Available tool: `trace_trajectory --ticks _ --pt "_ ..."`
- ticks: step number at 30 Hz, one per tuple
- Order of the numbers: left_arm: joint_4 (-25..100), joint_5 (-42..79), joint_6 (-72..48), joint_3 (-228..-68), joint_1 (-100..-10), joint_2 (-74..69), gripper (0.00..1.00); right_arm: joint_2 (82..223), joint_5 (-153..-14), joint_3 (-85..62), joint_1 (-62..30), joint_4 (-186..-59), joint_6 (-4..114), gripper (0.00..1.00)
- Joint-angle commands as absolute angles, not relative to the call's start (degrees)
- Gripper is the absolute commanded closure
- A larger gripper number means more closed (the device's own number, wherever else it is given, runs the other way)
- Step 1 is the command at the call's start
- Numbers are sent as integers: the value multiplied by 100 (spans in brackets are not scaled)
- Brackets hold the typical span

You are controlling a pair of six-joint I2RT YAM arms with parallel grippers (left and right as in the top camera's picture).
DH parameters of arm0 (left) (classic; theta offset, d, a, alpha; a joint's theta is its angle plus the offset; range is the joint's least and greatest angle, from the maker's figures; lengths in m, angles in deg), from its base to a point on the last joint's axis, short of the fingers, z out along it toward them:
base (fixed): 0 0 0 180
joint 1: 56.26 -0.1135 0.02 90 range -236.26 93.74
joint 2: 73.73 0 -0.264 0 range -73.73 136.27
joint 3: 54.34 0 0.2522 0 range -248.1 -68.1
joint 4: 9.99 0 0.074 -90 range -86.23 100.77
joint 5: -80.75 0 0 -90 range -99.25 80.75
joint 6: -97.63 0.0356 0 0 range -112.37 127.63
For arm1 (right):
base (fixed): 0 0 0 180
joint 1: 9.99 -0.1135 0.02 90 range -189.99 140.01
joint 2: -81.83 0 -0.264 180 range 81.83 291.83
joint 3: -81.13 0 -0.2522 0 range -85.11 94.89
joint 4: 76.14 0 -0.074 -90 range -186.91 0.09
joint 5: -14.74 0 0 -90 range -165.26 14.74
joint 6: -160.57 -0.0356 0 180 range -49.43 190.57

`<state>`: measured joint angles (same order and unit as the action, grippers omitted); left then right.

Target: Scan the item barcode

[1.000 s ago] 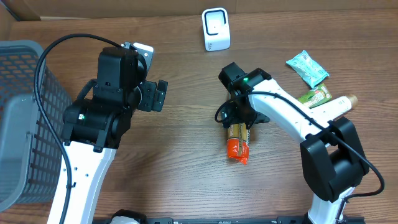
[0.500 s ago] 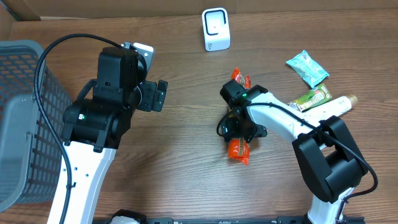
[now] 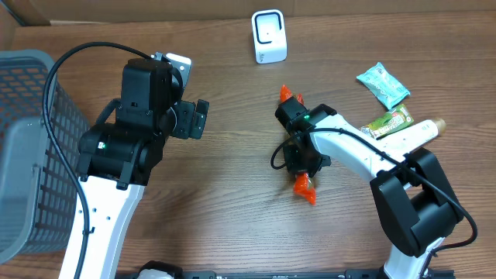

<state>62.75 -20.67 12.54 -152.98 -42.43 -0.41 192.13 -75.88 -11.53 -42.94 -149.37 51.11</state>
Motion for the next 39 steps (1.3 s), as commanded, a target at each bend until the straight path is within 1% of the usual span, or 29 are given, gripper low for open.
trace_trajectory --ticks 1,5,6,8,11,12,16,19,21,23,28,29,34,36,39 --pt "6270 -2127 1344 -15344 -4237 -26 1 18986 -7599 -685 -4233 -15157 5272 96" --pt "6270 -2127 1344 -15344 -4237 -26 0 18874 -8508 -111 -4130 -15448 6090 96" --pt "6270 -2127 1344 -15344 -4237 -26 0 18874 -8521 5 -4106 -15518 6133 96" --pt "6268 -2127 1344 -15344 -4237 -26 1 18877 -8064 357 -4062 -15715 6090 96" --pt "6270 -2127 1344 -15344 -4237 -23 0 18877 -6617 958 -4060 -15949 5736 97" --pt "6270 -2127 1344 -15344 -4237 -23 0 18877 -6106 1214 -4060 -15949 5688 97" --pt "6270 -2127 1344 -15344 -4237 -23 1 18903 -4871 1675 -4032 -15560 5692 97" --pt "6270 -2127 1344 -15344 -4237 -23 0 18951 -4051 1784 -3986 -14858 6064 97" --pt "6270 -2127 1344 -15344 -4237 -23 1 19014 -3693 1784 -3949 -14172 6562 97" --pt "6270 -2127 1344 -15344 -4237 -23 0 19178 -3481 1782 -3927 -13212 7403 97" --pt "6270 -2127 1344 -15344 -4237 -23 0 19736 -2954 1782 -3920 -11577 8723 96" --pt "6270 -2127 1344 -15344 -4237 -23 0 19928 -2869 1782 -3918 -11112 9283 96" --pt "6270 -2127 1344 -15344 -4237 -23 0 20511 -2753 1782 -3916 -10192 11296 96" --pt "6270 -2127 1344 -15344 -4237 -23 0 20743 -2528 1782 -3905 -9883 11781 96" --pt "6270 -2127 1344 -15344 -4237 -23 0 21176 -1997 1782 -3822 -8959 12328 97"
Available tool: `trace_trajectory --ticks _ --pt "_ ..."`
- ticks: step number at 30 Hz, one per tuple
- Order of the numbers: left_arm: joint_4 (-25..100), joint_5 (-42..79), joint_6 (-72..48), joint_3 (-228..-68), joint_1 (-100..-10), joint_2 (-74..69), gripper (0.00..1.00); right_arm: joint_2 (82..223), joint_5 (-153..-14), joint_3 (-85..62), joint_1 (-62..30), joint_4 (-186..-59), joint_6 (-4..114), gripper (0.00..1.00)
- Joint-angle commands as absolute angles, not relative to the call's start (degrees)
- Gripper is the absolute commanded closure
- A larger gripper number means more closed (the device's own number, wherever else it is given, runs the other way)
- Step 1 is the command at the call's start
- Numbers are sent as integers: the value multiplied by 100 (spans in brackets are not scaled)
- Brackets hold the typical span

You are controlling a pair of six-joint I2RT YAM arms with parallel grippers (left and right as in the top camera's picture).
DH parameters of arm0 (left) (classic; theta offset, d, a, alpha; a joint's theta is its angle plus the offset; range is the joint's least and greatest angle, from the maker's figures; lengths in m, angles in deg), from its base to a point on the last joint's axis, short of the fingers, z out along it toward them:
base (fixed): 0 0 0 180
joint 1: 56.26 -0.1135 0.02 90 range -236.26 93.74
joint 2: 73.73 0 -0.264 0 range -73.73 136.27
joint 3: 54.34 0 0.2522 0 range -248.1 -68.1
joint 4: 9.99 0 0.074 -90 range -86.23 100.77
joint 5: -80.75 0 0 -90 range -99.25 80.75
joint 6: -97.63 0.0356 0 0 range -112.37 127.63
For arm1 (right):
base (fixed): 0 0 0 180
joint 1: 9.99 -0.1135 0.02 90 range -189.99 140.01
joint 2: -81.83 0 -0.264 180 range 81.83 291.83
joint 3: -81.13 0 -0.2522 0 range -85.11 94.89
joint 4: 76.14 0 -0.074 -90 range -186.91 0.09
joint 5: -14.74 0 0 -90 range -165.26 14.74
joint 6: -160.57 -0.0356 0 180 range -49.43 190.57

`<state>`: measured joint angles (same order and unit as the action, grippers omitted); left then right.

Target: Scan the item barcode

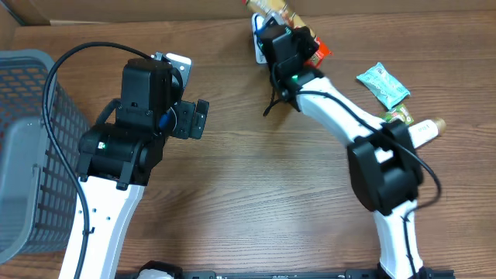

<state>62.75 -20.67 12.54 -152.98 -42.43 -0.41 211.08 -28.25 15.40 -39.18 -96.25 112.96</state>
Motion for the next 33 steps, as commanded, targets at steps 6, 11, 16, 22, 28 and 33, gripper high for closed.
trace_trajectory --ticks 6,11,16,22,28,33 --pt "6270 -2127 1344 -15344 -4237 -23 1 21762 -1794 1782 -3606 -8010 12599 96" --pt "6270 -2127 1344 -15344 -4237 -23 1 21814 -1739 1782 -3551 -7768 12594 96" --pt "6270 -2127 1344 -15344 -4237 -23 0 21816 -1767 1782 -3551 -7757 12590 96" --pt "6270 -2127 1344 -15344 -4237 -23 0 21825 -1785 1780 -3553 -7964 12356 96" --pt "6270 -2127 1344 -15344 -4237 -23 0 21827 -1780 1769 -3551 -8301 11982 96" --pt "6270 -2127 1344 -15344 -4237 -23 0 21827 -1783 1771 -3546 -8264 11987 96"
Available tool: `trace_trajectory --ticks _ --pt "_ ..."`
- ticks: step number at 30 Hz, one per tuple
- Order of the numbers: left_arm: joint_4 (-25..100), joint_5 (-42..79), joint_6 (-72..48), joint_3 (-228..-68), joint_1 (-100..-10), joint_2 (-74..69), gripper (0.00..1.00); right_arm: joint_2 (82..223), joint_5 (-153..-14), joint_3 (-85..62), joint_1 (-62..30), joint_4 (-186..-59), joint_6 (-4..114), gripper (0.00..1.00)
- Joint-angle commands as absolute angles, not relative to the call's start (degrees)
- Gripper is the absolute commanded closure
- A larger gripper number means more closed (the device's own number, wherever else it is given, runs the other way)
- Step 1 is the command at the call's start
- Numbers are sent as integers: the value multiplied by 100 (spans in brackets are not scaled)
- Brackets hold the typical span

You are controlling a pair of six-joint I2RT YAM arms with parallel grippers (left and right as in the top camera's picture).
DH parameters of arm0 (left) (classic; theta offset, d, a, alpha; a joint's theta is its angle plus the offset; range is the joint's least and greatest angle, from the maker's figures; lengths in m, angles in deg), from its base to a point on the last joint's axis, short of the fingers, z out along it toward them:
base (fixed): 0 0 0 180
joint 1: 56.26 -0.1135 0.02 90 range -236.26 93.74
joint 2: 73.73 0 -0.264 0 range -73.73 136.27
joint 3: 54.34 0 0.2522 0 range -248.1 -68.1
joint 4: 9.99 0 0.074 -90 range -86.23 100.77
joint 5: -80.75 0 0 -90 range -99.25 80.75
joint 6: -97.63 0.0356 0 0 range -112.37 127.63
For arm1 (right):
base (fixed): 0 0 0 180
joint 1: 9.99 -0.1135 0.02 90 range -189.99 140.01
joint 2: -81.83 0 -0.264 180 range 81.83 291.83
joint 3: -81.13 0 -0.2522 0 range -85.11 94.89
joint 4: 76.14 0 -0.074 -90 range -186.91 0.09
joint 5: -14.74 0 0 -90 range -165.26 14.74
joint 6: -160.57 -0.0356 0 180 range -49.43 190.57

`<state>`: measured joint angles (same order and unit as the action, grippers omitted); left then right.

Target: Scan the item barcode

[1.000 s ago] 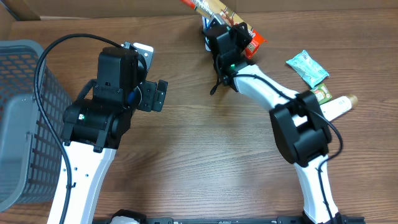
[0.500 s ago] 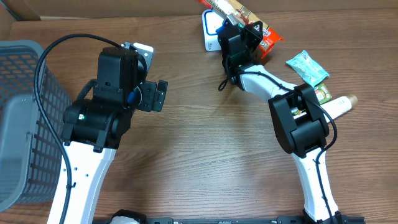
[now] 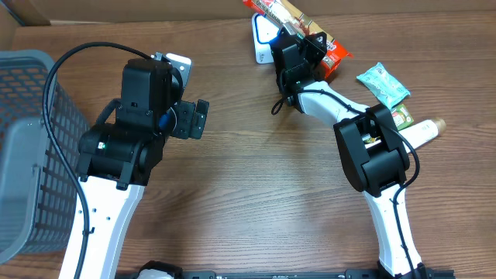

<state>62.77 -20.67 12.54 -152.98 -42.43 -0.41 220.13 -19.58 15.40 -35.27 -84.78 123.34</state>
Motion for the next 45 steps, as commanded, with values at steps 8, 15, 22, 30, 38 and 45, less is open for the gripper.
trace_trajectory --ticks 8,15,22,30,38,45 --pt "6270 -2127 1344 -15344 -4237 -23 0 21805 -1645 1773 -3610 -8270 11980 97" --pt "6270 -2127 1344 -15344 -4237 -23 1 20737 -2285 1773 -3612 -9822 10544 97" --pt "6270 -2124 1344 -15344 -4237 -23 0 19150 -4416 1773 -3151 -12353 7919 97" --pt "6270 -2127 1344 -15344 -4237 -23 0 17913 -7455 1771 -2069 -14797 5257 96" --pt "6270 -2127 1344 -15344 -4237 -23 1 17959 -7090 1240 -1562 -15925 3196 96" --pt "6270 -2127 1344 -15344 -4237 -21 0 17959 -5577 -205 -1558 -15901 604 96"
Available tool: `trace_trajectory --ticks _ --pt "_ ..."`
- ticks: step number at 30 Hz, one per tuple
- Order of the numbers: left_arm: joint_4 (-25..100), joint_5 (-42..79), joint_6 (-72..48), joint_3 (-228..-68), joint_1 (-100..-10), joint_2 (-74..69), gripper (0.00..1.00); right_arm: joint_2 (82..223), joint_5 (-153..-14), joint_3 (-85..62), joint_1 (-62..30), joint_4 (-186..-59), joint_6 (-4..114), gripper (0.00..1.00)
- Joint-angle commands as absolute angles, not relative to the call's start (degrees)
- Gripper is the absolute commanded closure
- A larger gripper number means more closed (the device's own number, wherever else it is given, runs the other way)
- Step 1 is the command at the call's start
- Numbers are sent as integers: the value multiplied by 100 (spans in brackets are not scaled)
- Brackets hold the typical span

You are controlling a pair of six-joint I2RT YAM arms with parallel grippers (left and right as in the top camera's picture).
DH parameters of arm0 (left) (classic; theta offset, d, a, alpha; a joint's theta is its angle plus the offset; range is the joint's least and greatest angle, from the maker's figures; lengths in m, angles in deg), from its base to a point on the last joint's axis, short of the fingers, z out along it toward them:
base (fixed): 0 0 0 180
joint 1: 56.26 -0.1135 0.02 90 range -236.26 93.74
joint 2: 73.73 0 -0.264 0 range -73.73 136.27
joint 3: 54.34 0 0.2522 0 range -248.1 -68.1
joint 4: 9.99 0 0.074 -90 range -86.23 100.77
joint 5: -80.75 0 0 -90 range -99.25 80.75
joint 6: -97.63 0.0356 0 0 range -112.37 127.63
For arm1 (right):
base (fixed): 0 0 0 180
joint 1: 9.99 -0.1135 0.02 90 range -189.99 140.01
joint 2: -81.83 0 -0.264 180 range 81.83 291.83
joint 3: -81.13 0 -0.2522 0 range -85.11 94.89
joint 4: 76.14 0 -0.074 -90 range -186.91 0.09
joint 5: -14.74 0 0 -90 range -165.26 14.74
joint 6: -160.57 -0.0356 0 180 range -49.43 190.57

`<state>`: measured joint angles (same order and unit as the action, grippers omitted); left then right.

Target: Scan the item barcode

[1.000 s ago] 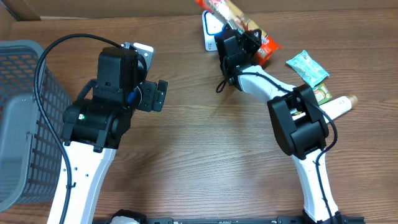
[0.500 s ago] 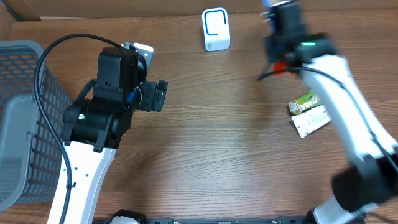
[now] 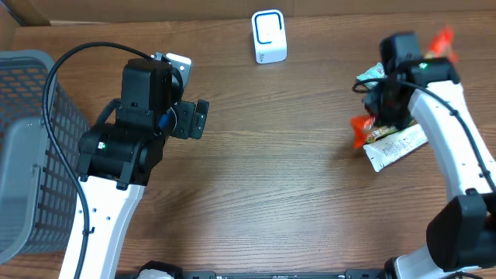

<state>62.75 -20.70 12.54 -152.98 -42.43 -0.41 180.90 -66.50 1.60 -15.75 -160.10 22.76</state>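
The white barcode scanner (image 3: 269,36) stands at the back centre of the table. My right gripper (image 3: 391,97) is far to its right, shut on a long orange-ended snack pack (image 3: 358,130). The pack runs diagonally under the wrist, and its other orange end shows at the upper right. It hangs over the pile of packets at the right edge. My left gripper (image 3: 194,118) is held up at the left centre, pointing right with nothing visible in it; from above its jaws cannot be read.
A grey mesh basket (image 3: 27,155) fills the left edge. Under the right arm lie a teal packet (image 3: 372,74), a green snack pack (image 3: 385,132) and a white tube (image 3: 399,149). The left arm's black cable loops over the basket side.
My right gripper has moved with the snack pack from in front of the scanner to the right side of the table, above the other packets. The scanner now shows uncovered. The left arm has not moved.
At first my right gripper was down on the orange-ended pack at the table's middle. Then it held the pack up against the scanner at the back, and later still there with the pack turned. Now the pack is over the right-hand pile.
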Motion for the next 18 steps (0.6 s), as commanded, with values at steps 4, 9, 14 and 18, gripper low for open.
trace_trajectory --ticks 4,9,14,18 --pt "6270 -2127 1344 -15344 -4237 -23 1 17959 -5387 -814 -1558 -15472 350 96" --pt "6270 -2127 1344 -15344 -4237 -21 0 17959 -5481 -1029 -1560 -15404 405 66" --pt "6270 -2127 1344 -15344 -4237 -23 0 17956 -5973 -1026 -1560 -15313 1489 19" --pt "6270 -2127 1344 -15344 -4237 -21 0 17954 -6543 -932 -1560 -15328 2363 9"
